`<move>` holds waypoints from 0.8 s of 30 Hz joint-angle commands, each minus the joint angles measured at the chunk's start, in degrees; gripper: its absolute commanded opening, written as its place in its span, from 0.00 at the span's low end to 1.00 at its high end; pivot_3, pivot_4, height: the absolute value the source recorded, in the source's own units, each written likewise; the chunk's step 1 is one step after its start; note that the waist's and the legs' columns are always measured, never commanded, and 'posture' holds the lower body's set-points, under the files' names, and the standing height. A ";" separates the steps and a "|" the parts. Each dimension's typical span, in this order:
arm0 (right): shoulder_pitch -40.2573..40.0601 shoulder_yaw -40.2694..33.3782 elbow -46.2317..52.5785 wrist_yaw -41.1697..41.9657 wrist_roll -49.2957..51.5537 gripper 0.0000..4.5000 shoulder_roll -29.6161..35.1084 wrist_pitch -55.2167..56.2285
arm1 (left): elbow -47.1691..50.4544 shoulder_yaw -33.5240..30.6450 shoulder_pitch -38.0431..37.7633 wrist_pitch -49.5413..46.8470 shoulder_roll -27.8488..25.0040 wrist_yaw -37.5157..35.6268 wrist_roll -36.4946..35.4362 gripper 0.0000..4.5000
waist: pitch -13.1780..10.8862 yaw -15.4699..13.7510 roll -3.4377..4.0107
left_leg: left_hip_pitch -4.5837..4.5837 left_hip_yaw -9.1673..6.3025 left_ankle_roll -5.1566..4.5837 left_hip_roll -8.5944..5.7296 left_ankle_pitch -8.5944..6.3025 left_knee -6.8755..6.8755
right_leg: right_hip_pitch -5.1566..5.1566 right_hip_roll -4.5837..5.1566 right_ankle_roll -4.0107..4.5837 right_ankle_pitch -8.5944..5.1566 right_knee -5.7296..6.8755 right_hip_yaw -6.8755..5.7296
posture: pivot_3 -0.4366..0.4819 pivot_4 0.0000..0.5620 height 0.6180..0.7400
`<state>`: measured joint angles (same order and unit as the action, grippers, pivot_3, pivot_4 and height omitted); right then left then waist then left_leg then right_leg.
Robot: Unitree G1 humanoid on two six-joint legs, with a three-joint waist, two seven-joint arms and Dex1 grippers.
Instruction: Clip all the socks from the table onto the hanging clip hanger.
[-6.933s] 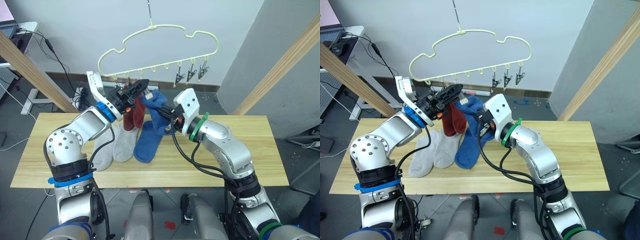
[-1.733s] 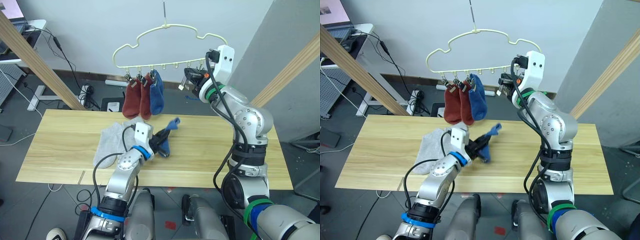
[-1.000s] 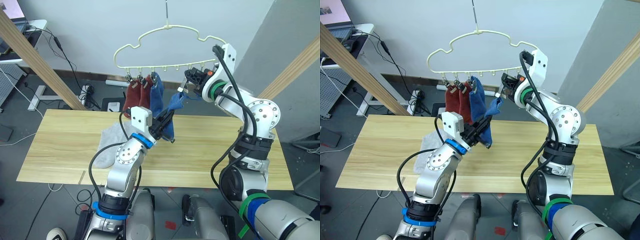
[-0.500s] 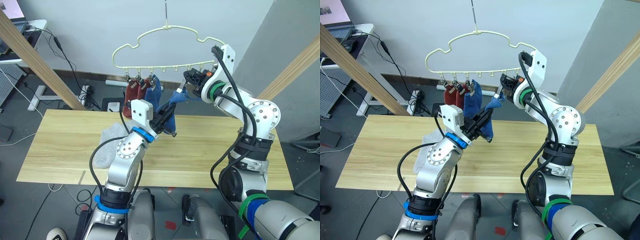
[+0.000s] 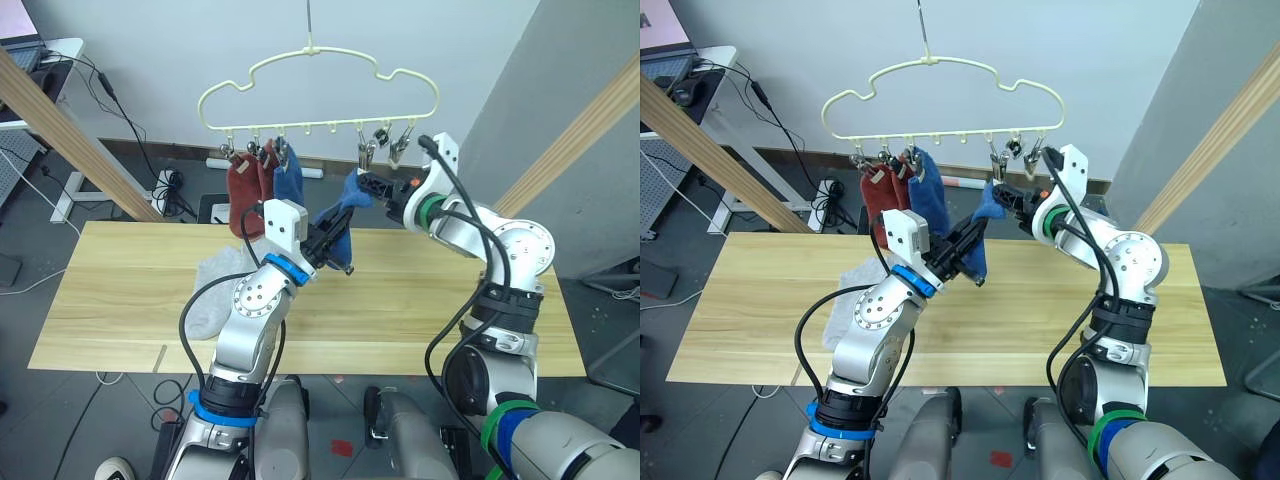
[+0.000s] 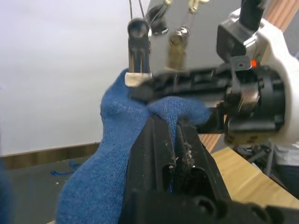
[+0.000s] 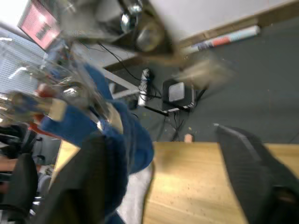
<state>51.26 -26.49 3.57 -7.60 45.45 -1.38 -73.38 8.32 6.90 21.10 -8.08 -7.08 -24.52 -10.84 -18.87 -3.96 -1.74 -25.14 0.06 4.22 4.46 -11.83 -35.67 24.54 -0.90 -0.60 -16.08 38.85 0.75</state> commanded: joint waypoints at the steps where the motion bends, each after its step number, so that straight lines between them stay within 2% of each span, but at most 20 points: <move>1: 1.56 -2.52 7.18 3.58 9.42 0.98 2.14 -3.47 | 0.85 0.04 -0.45 0.77 -0.23 0.15 0.41 0.00 | -0.02 0.10 0.03 | -0.04 0.01 0.00 0.01 0.00 0.03 | 0.05 0.00 0.05 0.03 0.00 0.00 | 0.64 0.61 1.00; 4: -1.27 -0.98 12.25 5.70 13.15 0.98 5.91 -6.27 | 0.07 -0.36 -0.19 0.71 -0.17 0.21 0.04 0.00 | -0.02 0.26 0.03 | -0.44 0.04 0.00 0.00 0.00 0.01 | 0.48 0.00 0.14 0.08 0.04 0.03 | 0.63 0.61 1.00; 7: -5.33 1.70 17.62 7.80 14.17 0.99 9.27 -6.03 | -0.64 -0.64 0.27 0.46 -0.05 -0.52 -0.89 0.15 | -0.02 0.28 0.03 | -0.66 0.02 0.00 -0.02 0.00 -0.06 | 0.67 0.00 0.15 0.09 0.07 0.01 | 0.62 0.60 1.00; 12: -12.63 8.17 25.04 11.99 11.36 1.00 14.42 -0.36 | -1.12 -2.65 1.01 -2.92 -0.23 -1.50 -4.51 0.48 | -0.02 0.88 0.03 | -0.72 0.03 0.00 -0.04 0.00 -0.13 | 0.72 0.01 0.10 0.06 0.09 0.04 | 0.62 0.59 1.00; 16: -19.01 14.83 29.84 13.70 3.76 1.00 18.20 8.19 | -0.08 -5.87 0.48 -9.41 -2.48 -2.74 -9.20 0.75 | -0.02 1.14 0.02 | -0.70 -0.01 0.01 -0.03 0.01 -0.19 | 0.71 -0.02 -0.12 -0.06 0.12 0.01 | 0.62 0.59 1.00; 19: -22.17 23.44 32.28 13.30 -7.17 1.00 21.17 17.28 | 2.15 -8.27 -1.22 -16.98 -6.45 -3.93 -12.75 0.96 | -0.02 1.63 0.02 | -0.69 0.02 0.03 -0.02 0.02 -0.19 | 0.73 -0.03 -0.13 -0.07 0.13 0.04 | 0.62 0.58 1.00; 20: -22.75 25.50 32.43 12.78 -10.19 1.00 21.50 19.83 | 2.90 -8.82 -1.57 -19.11 -7.59 -3.86 -13.42 1.00 | -0.02 1.93 0.02 | -0.69 0.02 0.05 -0.02 0.03 -0.20 | 0.73 -0.03 -0.14 -0.07 0.13 0.03 | 0.62 0.58 1.00; 23: -22.76 30.27 30.59 8.40 -18.52 1.00 18.18 26.90 | 6.53 -10.42 -1.91 -26.34 -12.81 -4.61 -15.62 1.00 | -0.02 2.48 0.02 | -0.69 -0.02 0.23 0.00 0.13 -0.20 | 0.73 -0.03 -0.15 -0.08 0.14 0.00 | 0.62 0.58 1.00; 24: -22.41 31.99 29.61 7.18 -21.16 1.00 16.73 29.22 | 7.99 -11.17 -1.72 -27.86 -14.63 -5.50 -16.75 1.00 | -0.02 2.54 0.02 | -0.69 -0.05 0.30 0.02 0.17 -0.21 | 0.73 -0.03 -0.15 -0.08 0.16 -0.01 | 0.65 0.58 1.00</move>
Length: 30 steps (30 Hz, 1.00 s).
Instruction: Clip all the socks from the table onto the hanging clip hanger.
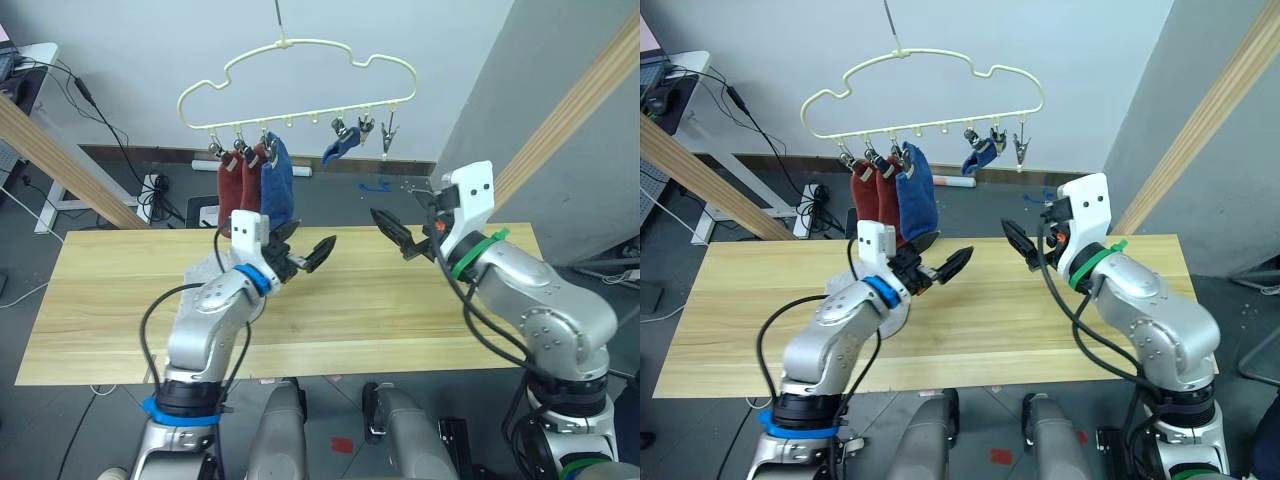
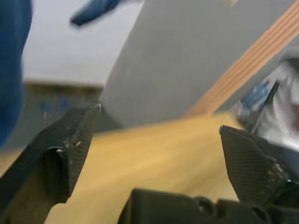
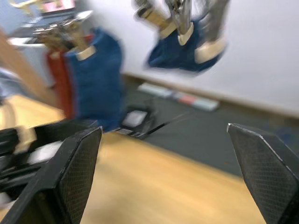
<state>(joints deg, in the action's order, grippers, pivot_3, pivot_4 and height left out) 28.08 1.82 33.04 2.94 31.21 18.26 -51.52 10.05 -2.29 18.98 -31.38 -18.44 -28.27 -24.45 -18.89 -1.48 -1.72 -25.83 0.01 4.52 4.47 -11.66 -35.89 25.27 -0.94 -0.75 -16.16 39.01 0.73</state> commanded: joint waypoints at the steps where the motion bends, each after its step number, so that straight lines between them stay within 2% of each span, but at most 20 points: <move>1: 0.93 4.78 -0.56 -3.89 -8.82 1.00 -3.93 8.99 | 7.24 -2.47 0.57 -5.52 -4.41 -2.25 -4.00 1.00 | 0.00 0.06 0.00 | 0.00 -0.02 0.04 0.01 0.03 0.01 | 0.01 -0.01 0.00 0.00 0.01 -0.01 | 0.65 0.58 1.00; 4: 1.65 6.26 -3.85 -5.72 -12.84 0.87 -8.45 13.44 | 10.67 -4.30 1.56 -5.72 -7.49 -4.90 -6.79 1.00 | 0.00 -0.07 0.00 | 0.01 -0.02 0.11 0.01 0.06 0.01 | 0.00 0.00 0.01 0.00 0.03 -0.02 | 0.68 0.58 1.00; 6: 2.46 7.21 -5.82 -6.45 -15.45 0.73 -10.44 15.32 | 12.25 -5.43 2.34 -5.59 -8.75 -6.06 -8.35 1.00 | 0.00 -0.23 0.00 | 0.01 -0.03 0.11 0.01 0.06 -0.01 | -0.01 0.01 0.01 0.01 0.03 -0.02 | 0.69 0.58 1.00; 12: 6.70 6.72 -14.35 -8.08 -21.03 0.73 -15.91 22.08 | 15.76 -7.93 6.78 -7.84 -10.86 -5.13 -12.82 1.00 | 0.00 -1.03 0.00 | 0.01 -0.05 0.11 0.00 0.07 -0.04 | -0.02 0.03 0.13 0.08 0.05 -0.04 | 0.71 0.59 1.00; 20: 11.39 4.40 -23.45 -7.86 -23.34 0.73 -19.88 28.20 | 16.10 -8.01 8.22 -7.69 -11.16 -3.60 -13.49 1.00 | 0.00 -1.72 0.00 | 0.01 -0.03 0.11 0.01 0.06 -0.03 | 0.00 0.03 0.31 0.19 0.06 -0.03 | 0.74 0.59 1.00; 24: 12.87 3.34 -26.63 -7.57 -24.07 0.52 -20.79 29.96 | 16.04 -8.26 7.98 -7.38 -11.54 -3.26 -13.29 1.00 | 0.00 -2.04 0.00 | 0.01 -0.02 0.11 0.00 0.06 -0.04 | -0.01 0.03 0.32 0.19 0.07 -0.04 | 0.74 0.59 1.00; 30: 14.21 2.71 -28.78 -7.56 -24.77 0.52 -21.50 31.08 | 15.62 -8.14 7.88 -6.87 -11.71 -3.08 -12.98 1.00 | 0.00 -2.33 0.00 | 0.01 -0.02 0.10 0.02 0.06 -0.04 | -0.01 0.03 0.34 0.20 0.08 -0.04 | 0.74 0.59 1.00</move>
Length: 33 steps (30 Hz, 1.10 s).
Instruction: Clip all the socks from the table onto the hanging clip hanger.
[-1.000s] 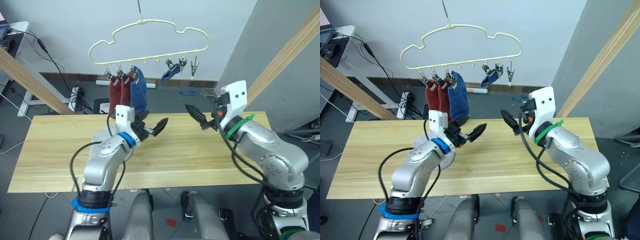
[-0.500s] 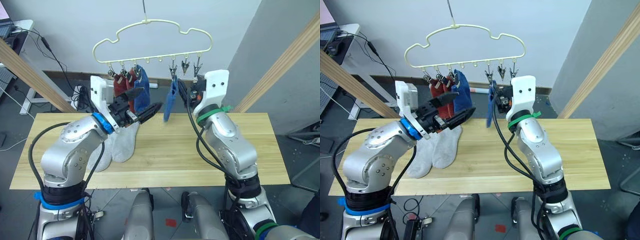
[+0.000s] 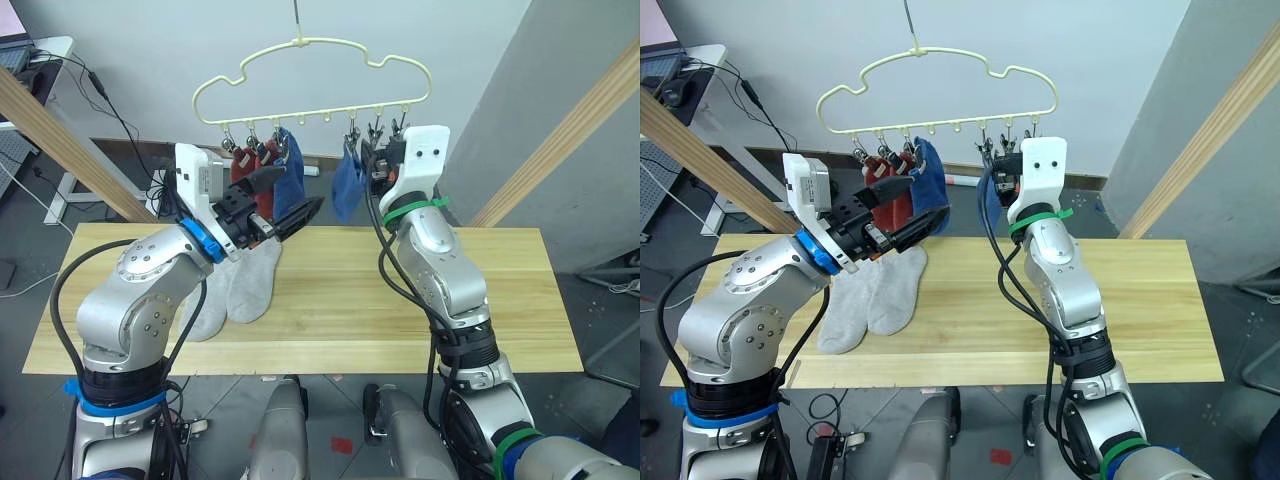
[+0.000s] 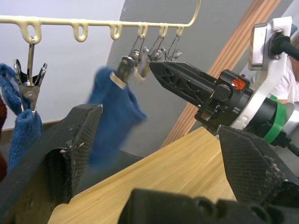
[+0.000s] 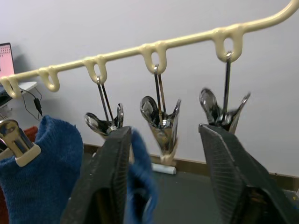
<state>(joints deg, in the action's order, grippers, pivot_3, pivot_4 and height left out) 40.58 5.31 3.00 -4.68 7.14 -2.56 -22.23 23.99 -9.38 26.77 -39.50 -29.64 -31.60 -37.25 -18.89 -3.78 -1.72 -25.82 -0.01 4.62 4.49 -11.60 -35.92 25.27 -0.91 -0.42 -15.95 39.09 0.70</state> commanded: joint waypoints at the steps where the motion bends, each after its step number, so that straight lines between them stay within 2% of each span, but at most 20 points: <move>1: 1.86 -0.88 0.96 0.03 -0.82 0.52 -0.81 1.91 | 1.64 -1.00 0.10 1.32 -0.50 0.26 -0.14 1.00 | 0.00 -0.07 0.00 | 0.00 0.00 0.00 0.00 0.00 0.00 | 0.00 0.00 0.00 0.00 0.00 0.00 | 0.74 0.59 1.00; 33: 9.67 -4.69 -10.20 2.15 -0.08 0.52 -5.54 5.98 | 2.18 -1.39 -0.15 2.11 -0.79 0.39 -0.53 1.00 | 0.00 -0.81 0.00 | 0.00 0.00 -0.01 0.01 0.00 -0.03 | 0.00 0.00 0.07 0.04 0.06 -0.01 | 0.76 0.60 1.00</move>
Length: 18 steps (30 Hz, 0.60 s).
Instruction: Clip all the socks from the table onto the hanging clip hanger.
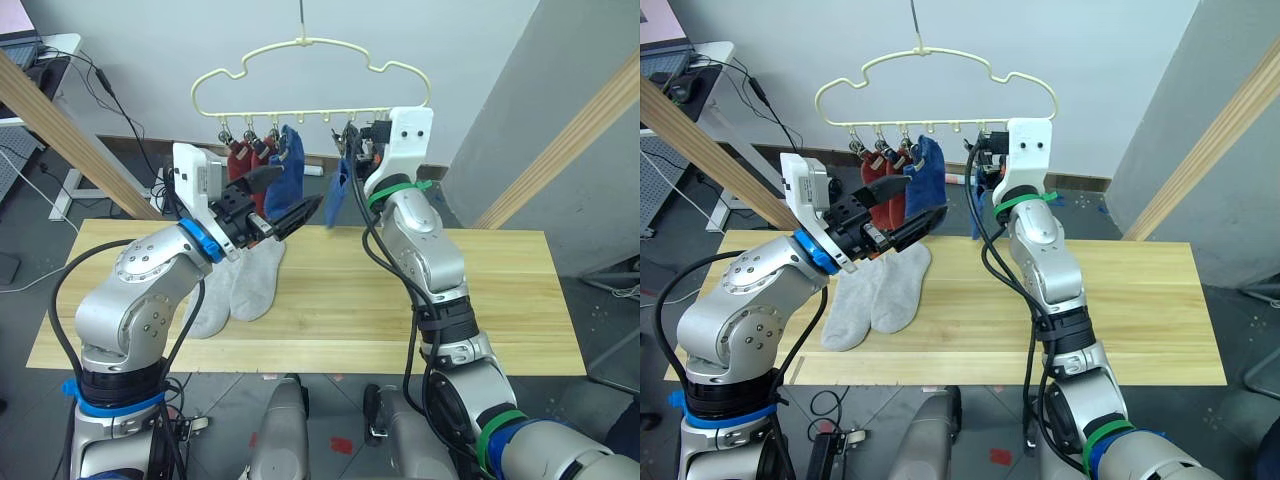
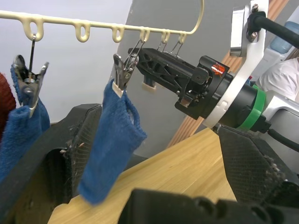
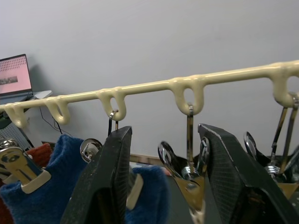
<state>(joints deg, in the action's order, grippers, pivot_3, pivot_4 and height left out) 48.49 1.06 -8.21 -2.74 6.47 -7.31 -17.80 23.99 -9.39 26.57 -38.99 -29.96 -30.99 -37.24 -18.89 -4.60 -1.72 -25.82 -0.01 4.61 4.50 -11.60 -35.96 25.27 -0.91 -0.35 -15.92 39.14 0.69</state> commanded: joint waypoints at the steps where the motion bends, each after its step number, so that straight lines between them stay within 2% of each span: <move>1: 1.81 -0.58 0.94 0.25 0.65 0.52 -0.75 1.57 | 2.27 -1.35 0.02 1.59 -0.46 -0.19 -0.63 1.00 | 0.00 0.00 0.00 | 0.00 0.00 0.00 0.00 0.00 0.00 | 0.00 0.00 0.00 0.00 0.01 0.00 | 0.76 0.60 1.00; 4: 1.81 -0.97 0.77 0.04 0.75 0.38 -0.56 1.38 | 2.38 -1.25 -0.02 1.64 -0.43 -0.10 -0.80 1.00 | 0.00 -0.02 0.00 | 0.01 -0.02 0.00 0.01 0.00 0.00 | 0.00 0.00 0.00 0.00 0.02 -0.02 | 0.76 0.60 1.00; 7: 1.86 -1.37 0.58 0.05 0.82 0.15 -0.29 1.37 | 2.35 -1.25 -0.07 1.62 -0.38 0.06 -0.86 1.00 | 0.00 -0.02 0.00 | 0.01 0.00 0.00 0.00 0.00 0.00 | 0.00 0.00 0.00 0.00 0.03 -0.01 | 0.76 0.60 1.00; 10: 1.61 -2.93 1.50 0.74 1.94 0.01 0.72 0.21 | 2.56 -0.76 -3.57 0.77 -0.31 1.51 0.44 1.00 | 0.00 0.07 0.00 | 0.01 0.00 0.00 0.01 0.00 0.00 | 0.00 0.00 0.01 0.00 0.03 0.00 | 0.76 0.60 1.00; 11: 1.53 -3.18 1.75 1.00 2.20 0.01 0.99 -0.09 | 2.56 -0.58 -4.59 0.73 -0.35 1.99 1.04 1.00 | 0.00 0.11 0.00 | 0.05 0.05 0.00 0.01 0.00 0.01 | 0.00 0.01 0.01 0.00 0.04 0.06 | 0.76 0.60 1.00; 15: 0.27 -4.51 5.89 7.35 8.21 0.01 5.64 -10.97 | -2.05 3.70 -16.62 7.51 -1.56 6.17 14.28 1.00 | -0.01 0.06 0.03 | 0.13 0.11 -0.01 0.03 -0.01 0.06 | -0.01 0.03 0.01 0.00 0.04 0.13 | 0.73 0.62 1.00; 18: -0.86 -4.53 9.37 11.23 11.42 0.01 9.19 -16.92 | -9.16 4.69 -18.95 14.29 -0.71 5.89 18.89 1.00 | -0.03 -0.31 0.04 | 0.12 0.02 -0.22 0.05 -0.12 0.03 | 0.00 0.07 0.01 0.00 0.07 0.03 | 0.72 0.62 1.00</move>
<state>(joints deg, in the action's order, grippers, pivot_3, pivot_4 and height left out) 48.49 -3.30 -2.00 6.37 15.67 1.15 -31.43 15.58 -4.48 7.12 -29.49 -31.05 -25.38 -20.85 -18.92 -4.90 -1.67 -25.70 -0.04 4.38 4.55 -11.72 -35.94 25.26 -0.84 -0.34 -15.91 39.23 0.65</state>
